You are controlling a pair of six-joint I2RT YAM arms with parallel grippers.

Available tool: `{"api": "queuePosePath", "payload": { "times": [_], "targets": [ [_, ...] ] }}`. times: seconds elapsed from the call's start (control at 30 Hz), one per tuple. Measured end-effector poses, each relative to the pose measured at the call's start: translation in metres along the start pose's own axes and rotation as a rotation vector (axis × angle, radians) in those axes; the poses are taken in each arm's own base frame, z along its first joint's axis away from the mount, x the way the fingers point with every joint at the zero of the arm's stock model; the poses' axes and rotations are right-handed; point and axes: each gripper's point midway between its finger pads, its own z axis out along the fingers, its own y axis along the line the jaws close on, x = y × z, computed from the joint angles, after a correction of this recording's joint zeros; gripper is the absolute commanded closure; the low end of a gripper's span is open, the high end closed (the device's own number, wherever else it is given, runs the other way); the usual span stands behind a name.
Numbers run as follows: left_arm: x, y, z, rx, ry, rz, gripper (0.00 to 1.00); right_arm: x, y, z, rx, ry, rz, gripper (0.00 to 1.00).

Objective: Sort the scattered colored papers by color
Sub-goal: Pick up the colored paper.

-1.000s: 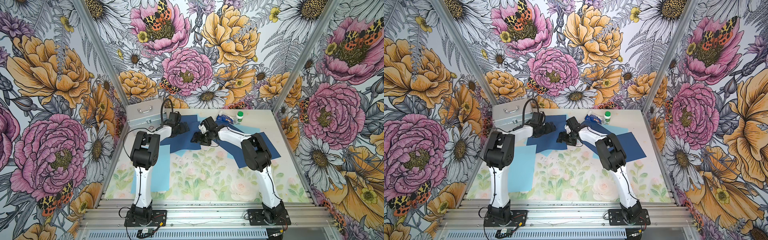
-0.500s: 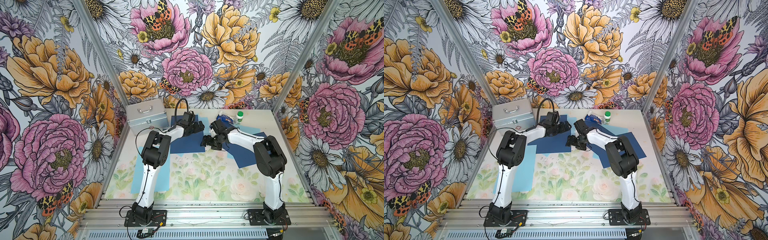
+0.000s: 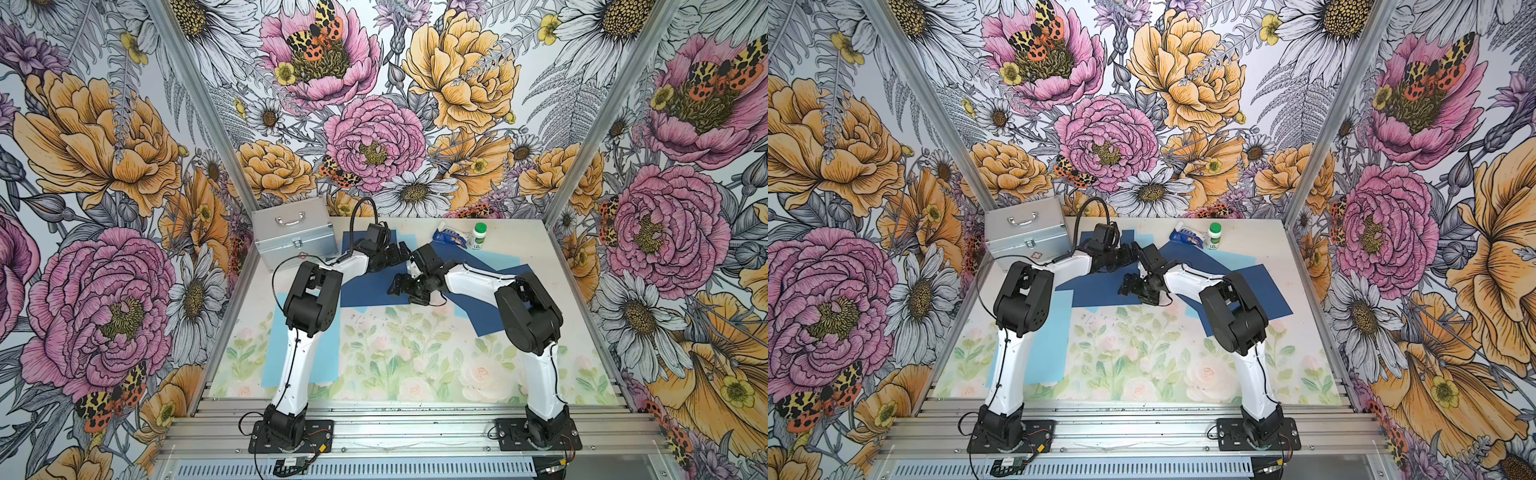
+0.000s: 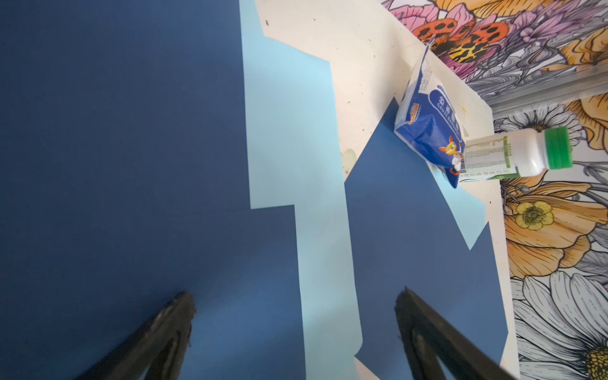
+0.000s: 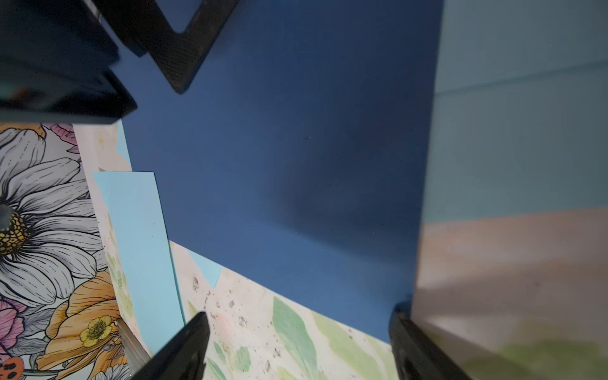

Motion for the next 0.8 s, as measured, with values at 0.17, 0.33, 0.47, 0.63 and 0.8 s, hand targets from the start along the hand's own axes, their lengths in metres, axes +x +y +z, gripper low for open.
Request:
{"api": "queuePosePath", "payload": {
  "times": [0.17,0.33,0.47,0.63,0.8],
  "targets": [
    [-0.001,-0.003,0.002,0.017,0.002,-0.035,0.02,-0.008,0.005,0.005,-0.005,-0.002,0.059,0.14],
    [-0.003,-0.006,0.005,0.036,0.001,-0.054,0.02,-0.012,0.006,0.006,-0.003,0.000,0.090,0.14],
    [-0.004,-0.009,0.004,0.045,0.001,-0.057,0.02,-0.012,0.006,0.005,-0.005,-0.008,0.084,0.13],
    [0.006,-0.021,0.003,0.063,0.049,-0.035,0.02,-0.007,-0.012,-0.012,0.026,-0.049,0.004,0.13],
    [0.037,-0.038,0.002,0.021,0.149,0.048,0.02,-0.010,-0.049,-0.052,0.093,-0.099,-0.017,0.11]
  ]
}}
